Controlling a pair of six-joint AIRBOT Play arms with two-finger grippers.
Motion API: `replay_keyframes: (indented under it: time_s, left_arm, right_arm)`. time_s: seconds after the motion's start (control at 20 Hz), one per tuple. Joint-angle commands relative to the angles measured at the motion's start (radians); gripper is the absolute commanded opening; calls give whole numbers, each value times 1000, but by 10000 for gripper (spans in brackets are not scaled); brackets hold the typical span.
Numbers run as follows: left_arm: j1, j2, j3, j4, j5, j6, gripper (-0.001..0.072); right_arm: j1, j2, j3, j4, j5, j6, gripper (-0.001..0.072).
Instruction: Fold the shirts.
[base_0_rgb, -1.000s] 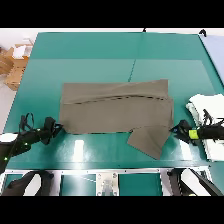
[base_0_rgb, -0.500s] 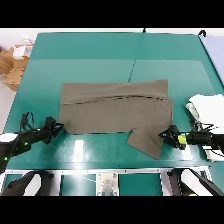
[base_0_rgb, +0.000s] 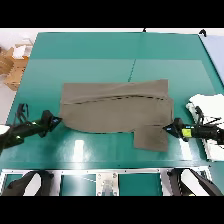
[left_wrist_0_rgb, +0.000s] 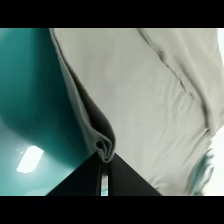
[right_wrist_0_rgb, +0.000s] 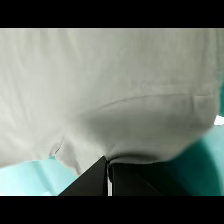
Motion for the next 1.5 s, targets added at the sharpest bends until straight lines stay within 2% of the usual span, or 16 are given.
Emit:
replay_keyframes:
  time_s: [0.0, 0.05, 0.15, 0.4, 0.55, 0.75, 1.15, 1.2, 1.25, 1.3, 1.35, 1.4, 1.45]
  left_arm:
    - [19, 2, 135, 329, -172, -149, 24]
    - [19, 2, 153, 377, -219, -161, 24]
    - [19, 8, 163, 375, -283, -156, 24]
    - [19, 2, 295, 334, -255, -156, 23]
    - [-14, -86, 425, 307, -249, -155, 23]
    - [-125, -293, 600, 304, -186, -156, 23]
    - [-240, -747, 926, 276, -105, -181, 26]
    - [-243, -786, 953, 258, -86, -177, 90]
    - [-243, -816, 979, 250, -50, -162, 440]
    - [-237, -839, 1010, 249, 18, -163, 672]
    - [-224, -848, 1040, 246, 87, -164, 659]
    - [-201, -849, 1071, 244, 142, -176, 656]
    - [-174, -849, 1103, 243, 142, -196, 657]
  right_arm:
    - [0, 105, 71, -216, 69, 175, 16]
    - [0, 128, 70, -268, 86, 205, 16]
    - [0, 143, 72, -319, 119, 227, 17]
    - [28, 102, 244, -249, 89, 215, 17]
    - [138, -64, 404, -243, 81, 228, 17]
    - [246, -313, 653, -243, 68, 246, 17]
    - [334, -761, 1051, -196, 43, 246, 22]
    - [337, -808, 1083, -186, 39, 246, 96]
    - [336, -844, 1110, -186, 15, 250, 169]
    - [329, -876, 1146, -186, -21, 275, 236]
    - [315, -899, 1182, -185, -52, 297, 330]
    - [296, -919, 1225, -175, -47, 298, 391]
    - [273, -927, 1260, -171, -15, 297, 452]
